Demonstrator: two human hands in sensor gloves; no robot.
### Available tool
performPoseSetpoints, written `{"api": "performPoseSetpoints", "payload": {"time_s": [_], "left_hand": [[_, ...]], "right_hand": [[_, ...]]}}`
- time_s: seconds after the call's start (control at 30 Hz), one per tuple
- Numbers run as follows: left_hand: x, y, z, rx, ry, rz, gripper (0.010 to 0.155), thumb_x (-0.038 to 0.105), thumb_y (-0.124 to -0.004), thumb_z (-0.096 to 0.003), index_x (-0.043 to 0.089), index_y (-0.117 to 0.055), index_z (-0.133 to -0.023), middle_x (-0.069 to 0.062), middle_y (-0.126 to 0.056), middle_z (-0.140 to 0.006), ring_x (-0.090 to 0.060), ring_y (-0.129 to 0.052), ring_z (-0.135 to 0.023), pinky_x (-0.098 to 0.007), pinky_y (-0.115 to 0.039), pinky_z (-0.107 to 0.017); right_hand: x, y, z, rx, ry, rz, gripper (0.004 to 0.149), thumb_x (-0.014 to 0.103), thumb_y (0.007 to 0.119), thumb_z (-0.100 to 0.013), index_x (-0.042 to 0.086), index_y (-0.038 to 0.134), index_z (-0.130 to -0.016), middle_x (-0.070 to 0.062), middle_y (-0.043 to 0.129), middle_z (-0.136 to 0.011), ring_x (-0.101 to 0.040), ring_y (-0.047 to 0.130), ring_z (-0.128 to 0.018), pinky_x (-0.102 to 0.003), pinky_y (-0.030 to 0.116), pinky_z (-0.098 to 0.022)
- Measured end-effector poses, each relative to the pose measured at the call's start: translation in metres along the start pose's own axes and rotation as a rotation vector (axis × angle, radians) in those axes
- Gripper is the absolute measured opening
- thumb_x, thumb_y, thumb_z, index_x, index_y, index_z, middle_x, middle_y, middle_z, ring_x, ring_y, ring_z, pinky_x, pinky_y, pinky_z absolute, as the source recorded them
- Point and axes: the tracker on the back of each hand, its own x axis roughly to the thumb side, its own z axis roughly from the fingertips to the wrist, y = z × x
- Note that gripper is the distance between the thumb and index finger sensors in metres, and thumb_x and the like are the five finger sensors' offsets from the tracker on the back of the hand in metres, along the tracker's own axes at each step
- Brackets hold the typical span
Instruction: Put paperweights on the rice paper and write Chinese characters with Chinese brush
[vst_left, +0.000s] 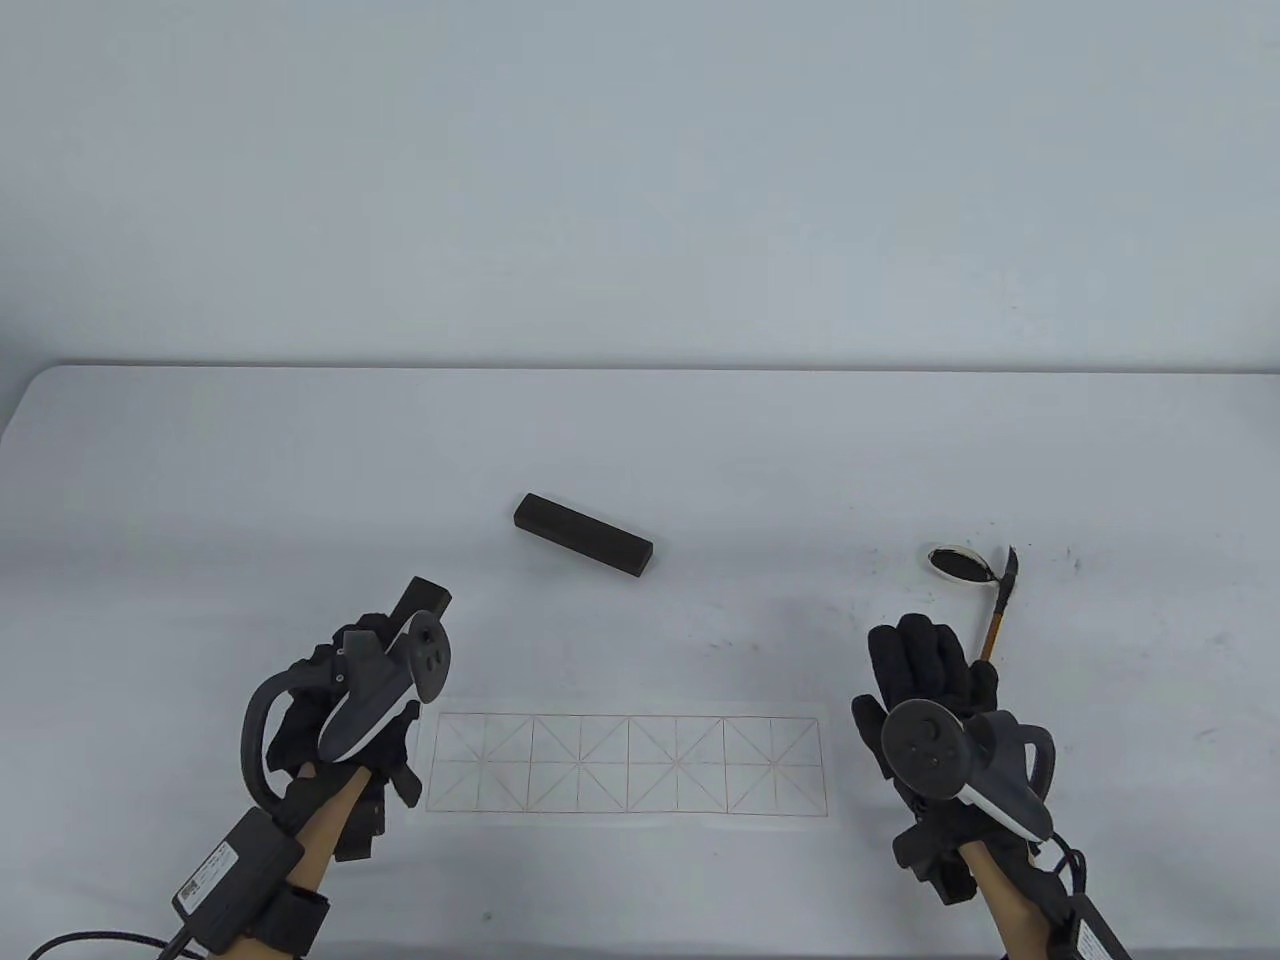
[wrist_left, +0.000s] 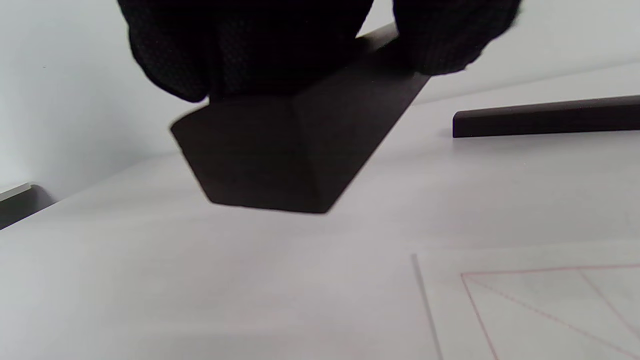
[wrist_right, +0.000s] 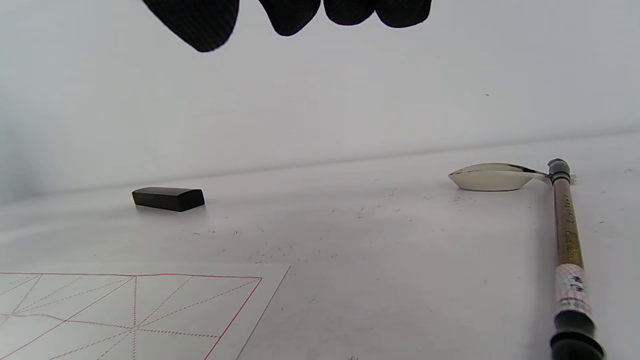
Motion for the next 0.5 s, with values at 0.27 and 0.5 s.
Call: {"api": "performPoseSetpoints", "payload": {"time_s": [0.27, 0.5], "left_hand": [[0.007, -0.033, 0.003, -0.149, 0.057, 0.033, 0.075, 0.056, -0.064, -0.0541, 0.010, -0.060, -0.113, -0.011, -0.083, -0.097, -0.023, -0.096, -0.069, -0.046, -0.074, -0.070], [0.012, -0.048, 0.003, -0.238, 0.099, 0.086, 0.075, 0.056, -0.063, -0.0545, 0.009, -0.060, -0.112, -0.011, -0.083, -0.096, -0.022, -0.097, -0.069, -0.045, -0.074, -0.070]], "right_hand": [[0.001, 0.001, 0.000, 0.010, -0.003, 0.004, 0.067, 0.036, 0.061, -0.060, 0.004, 0.035, -0.112, -0.028, 0.025, -0.115, -0.051, 0.032, -0.104, -0.075, 0.035, -0.065], [0.001, 0.001, 0.000, 0.019, 0.000, 0.001, 0.067, 0.036, 0.061, -0.060, 0.004, 0.035, -0.112, -0.028, 0.025, -0.115, -0.051, 0.032, -0.104, -0.075, 0.035, -0.065]]}}
